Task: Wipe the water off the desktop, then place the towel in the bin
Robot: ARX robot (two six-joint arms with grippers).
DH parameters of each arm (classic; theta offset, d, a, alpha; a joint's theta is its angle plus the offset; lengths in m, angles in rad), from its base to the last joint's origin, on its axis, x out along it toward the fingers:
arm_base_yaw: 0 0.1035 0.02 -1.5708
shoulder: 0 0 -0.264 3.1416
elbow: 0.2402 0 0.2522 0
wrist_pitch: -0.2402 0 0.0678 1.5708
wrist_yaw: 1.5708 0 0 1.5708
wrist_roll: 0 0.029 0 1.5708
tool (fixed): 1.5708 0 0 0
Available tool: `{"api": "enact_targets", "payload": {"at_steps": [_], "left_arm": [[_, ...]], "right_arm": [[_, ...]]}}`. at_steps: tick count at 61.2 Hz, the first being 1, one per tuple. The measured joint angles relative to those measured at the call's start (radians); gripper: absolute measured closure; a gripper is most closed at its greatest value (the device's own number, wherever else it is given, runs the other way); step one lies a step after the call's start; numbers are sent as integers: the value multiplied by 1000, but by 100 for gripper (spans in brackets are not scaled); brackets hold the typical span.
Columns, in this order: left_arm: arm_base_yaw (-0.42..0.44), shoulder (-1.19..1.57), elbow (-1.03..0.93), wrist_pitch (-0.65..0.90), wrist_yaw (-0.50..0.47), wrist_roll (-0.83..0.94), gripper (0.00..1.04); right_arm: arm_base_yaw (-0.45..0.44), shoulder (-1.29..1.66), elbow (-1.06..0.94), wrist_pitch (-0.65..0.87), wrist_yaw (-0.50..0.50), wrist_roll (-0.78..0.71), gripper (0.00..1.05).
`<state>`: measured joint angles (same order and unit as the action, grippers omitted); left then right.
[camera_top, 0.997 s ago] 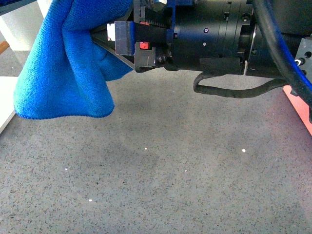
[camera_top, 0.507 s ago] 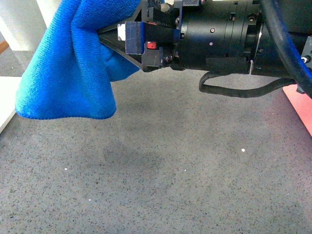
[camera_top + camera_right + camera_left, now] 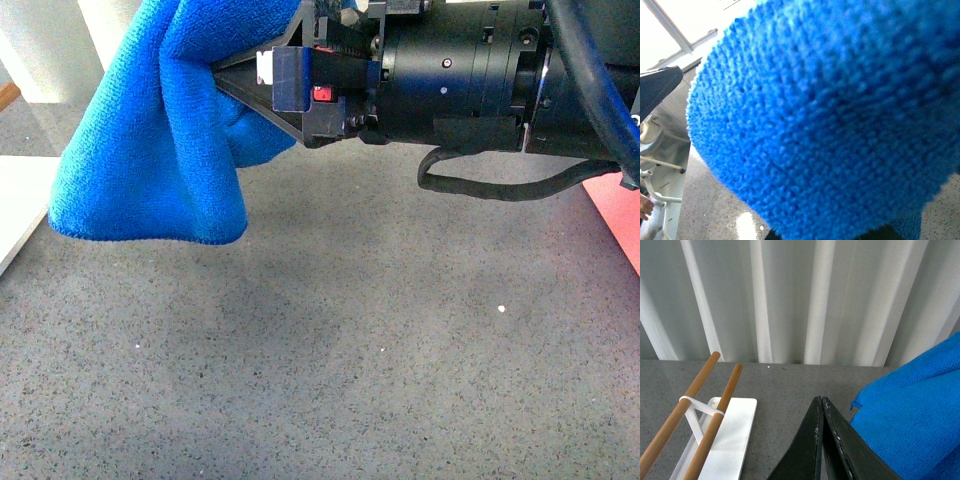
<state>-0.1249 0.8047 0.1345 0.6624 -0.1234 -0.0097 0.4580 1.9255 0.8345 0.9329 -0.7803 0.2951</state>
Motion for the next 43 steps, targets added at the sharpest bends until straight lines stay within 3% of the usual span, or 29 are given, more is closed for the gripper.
{"api": "enact_targets", "payload": {"at_steps": [9,14,43], "left_arm": [[28,-85,-39,-44,31,2,101],[100,-144,-61,-85,117,2,101],[123,-324,-112,-186,123,3,101]], "right_arm": [[-2,-8,-2,-7,-3,-3,101],[-2,-10,-6,-8,1,-4,101],[-4,-11,-7,-18,12,-6,101]]}}
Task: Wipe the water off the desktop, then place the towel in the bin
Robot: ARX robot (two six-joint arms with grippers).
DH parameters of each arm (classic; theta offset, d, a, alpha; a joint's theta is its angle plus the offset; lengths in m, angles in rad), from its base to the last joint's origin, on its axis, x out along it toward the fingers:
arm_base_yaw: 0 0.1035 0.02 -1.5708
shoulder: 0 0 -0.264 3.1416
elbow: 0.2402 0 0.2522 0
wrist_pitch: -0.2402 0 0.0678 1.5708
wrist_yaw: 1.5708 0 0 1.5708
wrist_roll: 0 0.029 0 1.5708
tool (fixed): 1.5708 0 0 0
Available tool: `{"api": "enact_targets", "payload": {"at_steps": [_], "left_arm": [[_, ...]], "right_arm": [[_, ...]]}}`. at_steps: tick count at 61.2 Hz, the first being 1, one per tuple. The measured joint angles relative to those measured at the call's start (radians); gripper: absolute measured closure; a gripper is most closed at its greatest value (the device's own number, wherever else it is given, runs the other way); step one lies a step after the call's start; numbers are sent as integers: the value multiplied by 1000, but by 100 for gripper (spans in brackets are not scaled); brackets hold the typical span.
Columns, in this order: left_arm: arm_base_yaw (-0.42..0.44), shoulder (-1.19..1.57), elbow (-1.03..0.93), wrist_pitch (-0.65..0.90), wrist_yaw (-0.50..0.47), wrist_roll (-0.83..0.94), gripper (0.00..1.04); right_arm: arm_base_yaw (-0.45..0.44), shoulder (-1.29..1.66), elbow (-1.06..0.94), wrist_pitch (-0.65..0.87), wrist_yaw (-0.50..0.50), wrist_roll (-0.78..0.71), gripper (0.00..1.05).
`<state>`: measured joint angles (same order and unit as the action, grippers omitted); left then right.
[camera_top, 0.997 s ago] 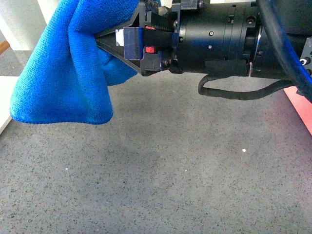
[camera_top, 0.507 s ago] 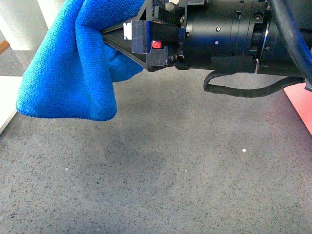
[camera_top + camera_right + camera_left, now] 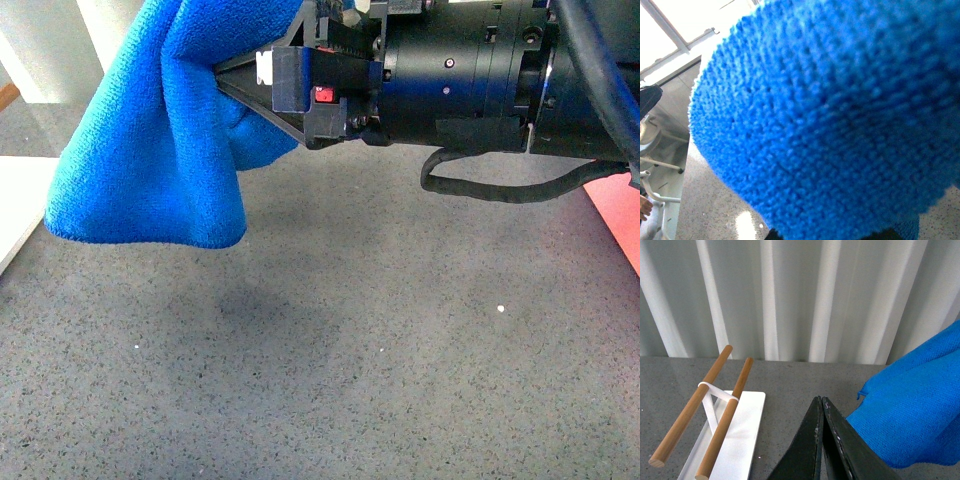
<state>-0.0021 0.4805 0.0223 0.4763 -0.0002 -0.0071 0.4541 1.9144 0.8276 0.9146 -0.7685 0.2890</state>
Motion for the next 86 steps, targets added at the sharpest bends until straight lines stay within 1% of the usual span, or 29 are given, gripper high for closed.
{"api": "enact_targets", "payload": {"at_steps": [29,36,55,62,67,81,85,86], "left_arm": [[0,-185,0,-176,0,0,101],[0,-229,0,-220,0,0,101],[0,-309,0,-301,0,0,101],[0,-433,0,-459,0,0,101],[0,-473,0,-470,1,0,101],[0,-476,0,-476,0,0,101],[0,-477,0,-476,0,0,94],[0,-477,0,-476,0,0,90]], "right_arm": [[0,0,0,-14,5,-7,101],[0,0,0,-21,19,-6,101],[4,-9,0,-45,31,-16,101],[4,-17,0,-58,33,-20,101],[4,-21,0,-63,40,-22,101],[3,-37,0,-77,54,-30,101],[3,-41,0,-95,67,-37,101],[2,-42,0,-100,73,-40,101]]}}
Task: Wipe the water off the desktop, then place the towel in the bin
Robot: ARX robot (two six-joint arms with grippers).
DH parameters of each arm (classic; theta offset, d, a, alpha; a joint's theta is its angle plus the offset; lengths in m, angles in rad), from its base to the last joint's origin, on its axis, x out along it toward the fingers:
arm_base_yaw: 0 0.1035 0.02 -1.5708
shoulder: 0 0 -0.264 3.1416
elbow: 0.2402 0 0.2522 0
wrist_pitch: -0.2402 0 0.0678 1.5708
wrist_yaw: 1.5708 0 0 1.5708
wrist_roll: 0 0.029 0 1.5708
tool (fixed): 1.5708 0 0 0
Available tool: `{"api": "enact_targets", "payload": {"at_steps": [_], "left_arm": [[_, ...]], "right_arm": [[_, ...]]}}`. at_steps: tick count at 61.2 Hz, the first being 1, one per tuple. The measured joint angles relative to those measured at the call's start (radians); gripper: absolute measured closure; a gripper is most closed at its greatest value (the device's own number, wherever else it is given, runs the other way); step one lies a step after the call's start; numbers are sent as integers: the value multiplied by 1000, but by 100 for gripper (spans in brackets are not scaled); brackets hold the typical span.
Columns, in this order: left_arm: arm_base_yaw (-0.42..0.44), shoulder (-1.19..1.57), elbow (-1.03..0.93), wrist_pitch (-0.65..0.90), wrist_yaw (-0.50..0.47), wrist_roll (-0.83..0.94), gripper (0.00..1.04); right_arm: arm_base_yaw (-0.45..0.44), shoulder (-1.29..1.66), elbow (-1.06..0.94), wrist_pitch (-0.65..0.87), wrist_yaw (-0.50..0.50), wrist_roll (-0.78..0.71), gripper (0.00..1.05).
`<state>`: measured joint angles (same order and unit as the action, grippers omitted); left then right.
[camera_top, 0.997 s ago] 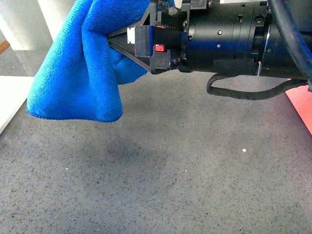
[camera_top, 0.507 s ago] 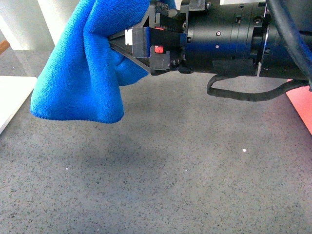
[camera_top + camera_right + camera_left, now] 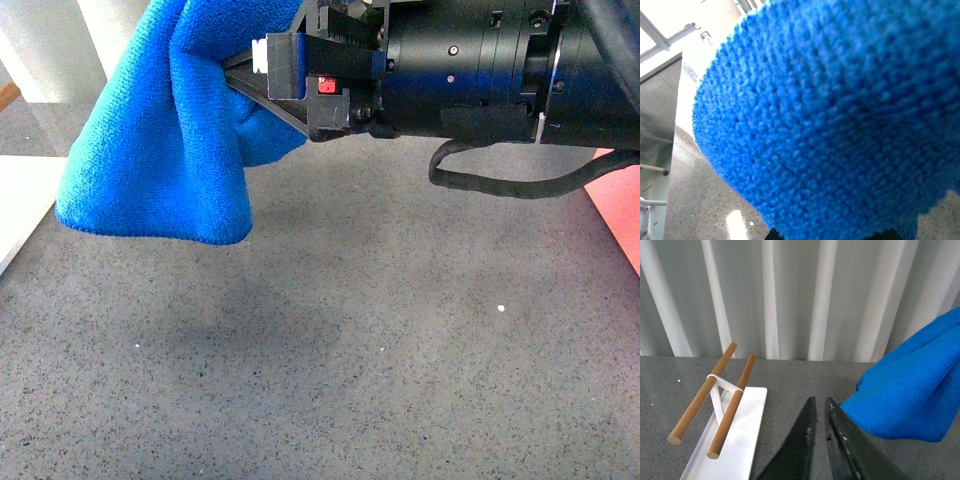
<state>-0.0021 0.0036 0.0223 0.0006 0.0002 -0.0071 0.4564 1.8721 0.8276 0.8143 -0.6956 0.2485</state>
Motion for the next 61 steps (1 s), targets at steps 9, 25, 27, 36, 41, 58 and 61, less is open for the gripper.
{"api": "enact_targets", "payload": {"at_steps": [9,25,27,36,41,58,61], "left_arm": [[0,0,0,0,0,0,69],[0,0,0,0,0,0,31],[0,-1,0,0,0,0,25],[0,0,0,0,0,2,5],[0,-1,0,0,0,2,7],[0,0,0,0,0,2,7],[0,0,0,0,0,2,7]], "right_arm": [[-5,-14,4,-153,113,-77,101],[-91,-89,-2,-525,244,-311,101],[-106,-109,-2,-580,255,-338,101],[-167,-183,20,-824,343,-465,101],[-194,-191,54,-966,404,-529,101],[-238,34,187,-1079,592,-632,101],[-238,84,202,-1068,615,-640,101]]}}
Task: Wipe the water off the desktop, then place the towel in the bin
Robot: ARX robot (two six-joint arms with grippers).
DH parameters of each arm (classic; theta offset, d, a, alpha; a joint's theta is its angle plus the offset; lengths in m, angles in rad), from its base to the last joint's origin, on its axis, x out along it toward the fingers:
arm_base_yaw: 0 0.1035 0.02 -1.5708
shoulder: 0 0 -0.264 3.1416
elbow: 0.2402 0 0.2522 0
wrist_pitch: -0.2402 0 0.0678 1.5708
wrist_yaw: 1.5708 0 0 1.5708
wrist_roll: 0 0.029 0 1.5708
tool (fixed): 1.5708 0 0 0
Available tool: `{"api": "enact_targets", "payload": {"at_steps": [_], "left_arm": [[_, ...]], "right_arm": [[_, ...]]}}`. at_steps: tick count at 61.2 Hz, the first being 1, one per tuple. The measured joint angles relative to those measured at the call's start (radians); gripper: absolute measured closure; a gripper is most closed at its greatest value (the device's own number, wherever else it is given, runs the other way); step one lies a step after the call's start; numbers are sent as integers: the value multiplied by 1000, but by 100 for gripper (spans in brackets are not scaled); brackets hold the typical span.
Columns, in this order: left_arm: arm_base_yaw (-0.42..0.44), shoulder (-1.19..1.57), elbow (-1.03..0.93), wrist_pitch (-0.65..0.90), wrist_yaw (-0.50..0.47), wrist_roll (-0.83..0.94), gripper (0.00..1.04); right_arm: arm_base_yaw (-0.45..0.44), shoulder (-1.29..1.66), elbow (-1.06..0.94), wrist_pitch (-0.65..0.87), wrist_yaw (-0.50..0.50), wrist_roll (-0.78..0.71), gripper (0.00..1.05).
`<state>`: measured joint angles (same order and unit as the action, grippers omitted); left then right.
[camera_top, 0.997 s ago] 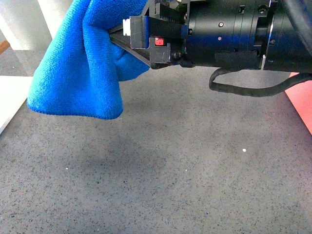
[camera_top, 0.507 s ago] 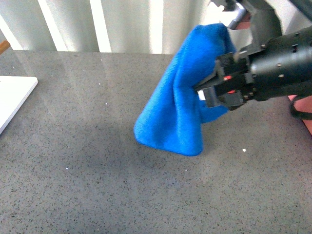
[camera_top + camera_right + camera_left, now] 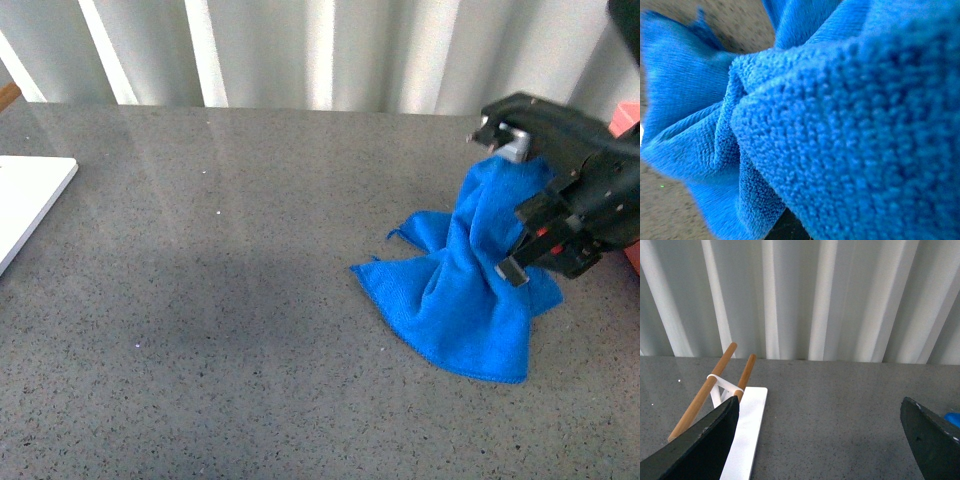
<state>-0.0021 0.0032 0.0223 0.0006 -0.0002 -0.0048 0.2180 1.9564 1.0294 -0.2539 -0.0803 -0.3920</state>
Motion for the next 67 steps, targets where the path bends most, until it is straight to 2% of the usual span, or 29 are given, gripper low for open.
{"api": "enact_targets", "payload": {"at_steps": [11,23,33,48,57,67], "left_arm": [[0,0,0,0,0,0,7],[0,0,0,0,0,0,7],[0,0,0,0,0,0,7],[0,0,0,0,0,0,7],[0,0,0,0,0,0,7],[0,0,0,0,0,0,7]], "right_arm": [[19,138,82,5,55,-18,101],[47,241,185,-10,184,-58,101],[68,293,266,-12,201,-95,101],[125,322,352,-19,168,-101,101],[192,313,356,25,2,-76,101],[320,257,251,45,-88,-80,101]]}}
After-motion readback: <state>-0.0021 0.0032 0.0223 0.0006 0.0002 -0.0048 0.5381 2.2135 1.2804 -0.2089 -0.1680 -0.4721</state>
